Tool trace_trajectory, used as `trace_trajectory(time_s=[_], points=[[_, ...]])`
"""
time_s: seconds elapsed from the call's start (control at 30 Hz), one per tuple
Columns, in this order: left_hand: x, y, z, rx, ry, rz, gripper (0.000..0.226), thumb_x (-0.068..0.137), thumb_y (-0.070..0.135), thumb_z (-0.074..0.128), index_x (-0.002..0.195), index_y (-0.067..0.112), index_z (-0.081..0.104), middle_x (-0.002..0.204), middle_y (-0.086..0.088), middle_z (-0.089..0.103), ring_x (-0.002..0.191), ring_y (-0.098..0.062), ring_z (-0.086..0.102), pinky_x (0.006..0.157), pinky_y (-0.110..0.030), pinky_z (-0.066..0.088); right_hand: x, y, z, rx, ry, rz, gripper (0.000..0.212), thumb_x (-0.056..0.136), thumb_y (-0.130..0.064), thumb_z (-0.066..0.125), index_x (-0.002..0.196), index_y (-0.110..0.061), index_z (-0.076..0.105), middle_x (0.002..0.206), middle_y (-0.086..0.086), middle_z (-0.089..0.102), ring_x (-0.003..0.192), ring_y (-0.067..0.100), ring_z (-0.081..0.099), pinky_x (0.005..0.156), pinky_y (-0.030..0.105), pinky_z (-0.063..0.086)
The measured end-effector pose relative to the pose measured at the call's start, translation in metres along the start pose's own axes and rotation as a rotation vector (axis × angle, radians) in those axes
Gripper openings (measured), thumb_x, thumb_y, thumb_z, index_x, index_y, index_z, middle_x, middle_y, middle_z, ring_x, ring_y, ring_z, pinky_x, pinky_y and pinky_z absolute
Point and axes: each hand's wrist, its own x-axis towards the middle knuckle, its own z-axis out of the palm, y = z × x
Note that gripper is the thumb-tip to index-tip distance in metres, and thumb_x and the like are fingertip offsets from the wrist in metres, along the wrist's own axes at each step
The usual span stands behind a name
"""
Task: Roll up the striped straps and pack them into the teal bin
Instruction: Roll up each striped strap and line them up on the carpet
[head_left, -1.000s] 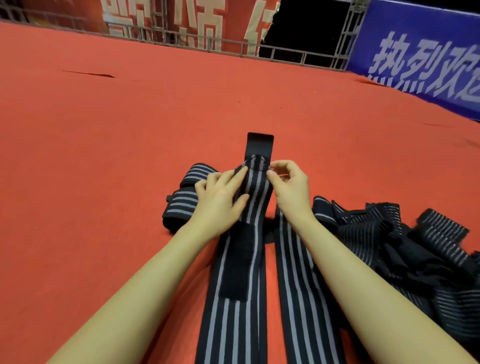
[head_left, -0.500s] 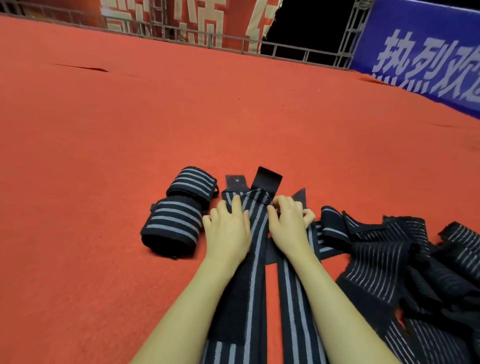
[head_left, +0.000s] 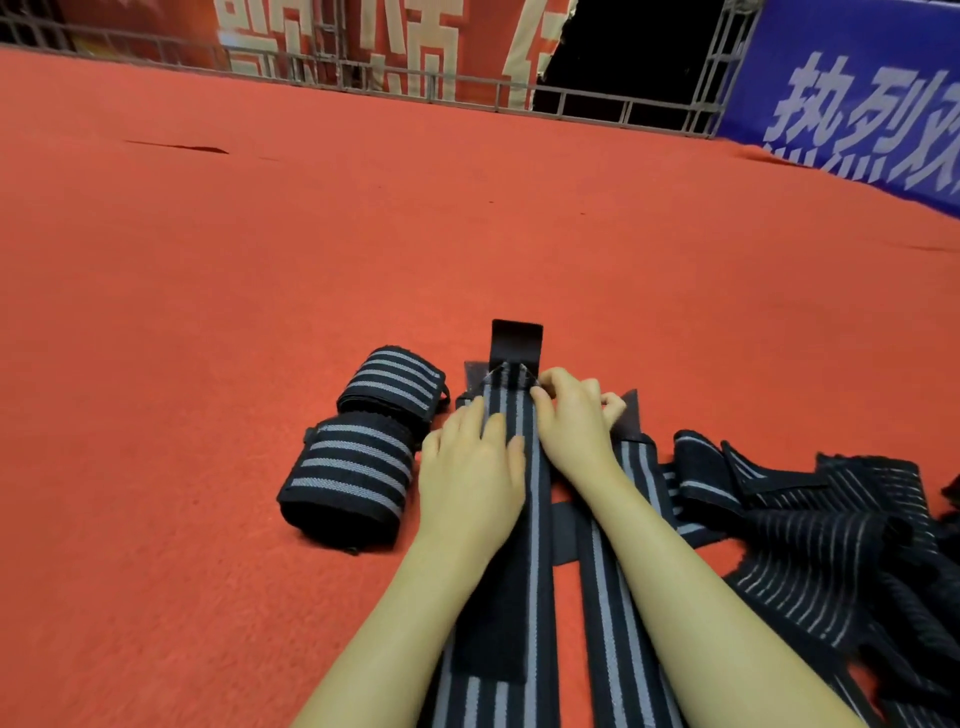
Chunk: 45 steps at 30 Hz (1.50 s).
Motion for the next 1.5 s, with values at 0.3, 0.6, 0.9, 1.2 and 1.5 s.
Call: trace_trajectory(time_s=[0.3, 0.6, 0.9, 1.2, 1.5], points=[[0.008, -0.01, 0.009, 0.096, -0.18, -0.03, 0.057, 0.101, 0.043, 0.017, 0.15, 0.016, 0.023, 0.159, -0.004, 0.016, 0.146, -0.021, 0.01, 0.116, -0.04, 0.009, 0.025, -0.008, 0.022, -0.01, -0.17, 0.018, 0.033, 0.099, -0.027, 0.043, 0.131, -0.021, 0.046, 0.123, -0.003, 0.054, 0.119, 0.021, 0.039, 0.093, 0.036, 0.016], [0.005, -0.008, 0.005, 0.022, -0.014, -0.079, 0.056, 0.085, 0.041, 0.034, 0.117, 0.006, 0.065, 0.121, -0.018, 0.063, 0.108, -0.034, 0.063, 0.084, -0.045, 0.052, 0.011, -0.012, 0.001, 0.274, -0.06, 0.041, 0.019, 0.102, -0.03, 0.04, 0.093, -0.026, 0.056, 0.084, -0.012, 0.057, 0.102, 0.019, 0.05, 0.086, 0.031, 0.017], [-0.002, 0.018, -0.065, -0.501, 0.264, -0.089, 0.05, 0.102, 0.028, 0.036, 0.147, 0.009, 0.026, 0.14, -0.004, 0.046, 0.129, -0.02, 0.039, 0.106, -0.032, 0.015, -0.046, -0.043, -0.08, 0.502, 0.077, -0.059, 0.016, 0.101, -0.026, 0.045, 0.091, -0.031, 0.056, 0.087, -0.013, 0.058, 0.095, 0.006, 0.045, 0.084, 0.022, 0.016], [-0.046, 0.029, -0.128, -0.643, 0.435, -0.038, 0.023, 0.097, 0.029, 0.053, 0.114, 0.017, 0.059, 0.105, 0.012, 0.061, 0.103, 0.002, 0.045, 0.102, -0.037, 0.025, -0.1, -0.081, -0.145, 0.569, 0.099, -0.087, 0.022, 0.098, -0.027, 0.052, 0.096, -0.048, 0.052, 0.095, -0.016, 0.059, 0.099, 0.008, 0.045, 0.091, 0.013, 0.018], [-0.089, 0.05, -0.16, -0.592, 0.502, 0.023, 0.026, 0.095, 0.041, 0.047, 0.091, 0.018, 0.058, 0.085, 0.018, 0.044, 0.093, -0.003, 0.035, 0.091, -0.037, 0.024, -0.151, -0.097, -0.191, 0.603, 0.171, -0.094, 0.013, 0.094, -0.026, 0.058, 0.091, -0.038, 0.062, 0.083, -0.018, 0.052, 0.092, -0.015, 0.034, 0.09, 0.027, 0.023]])
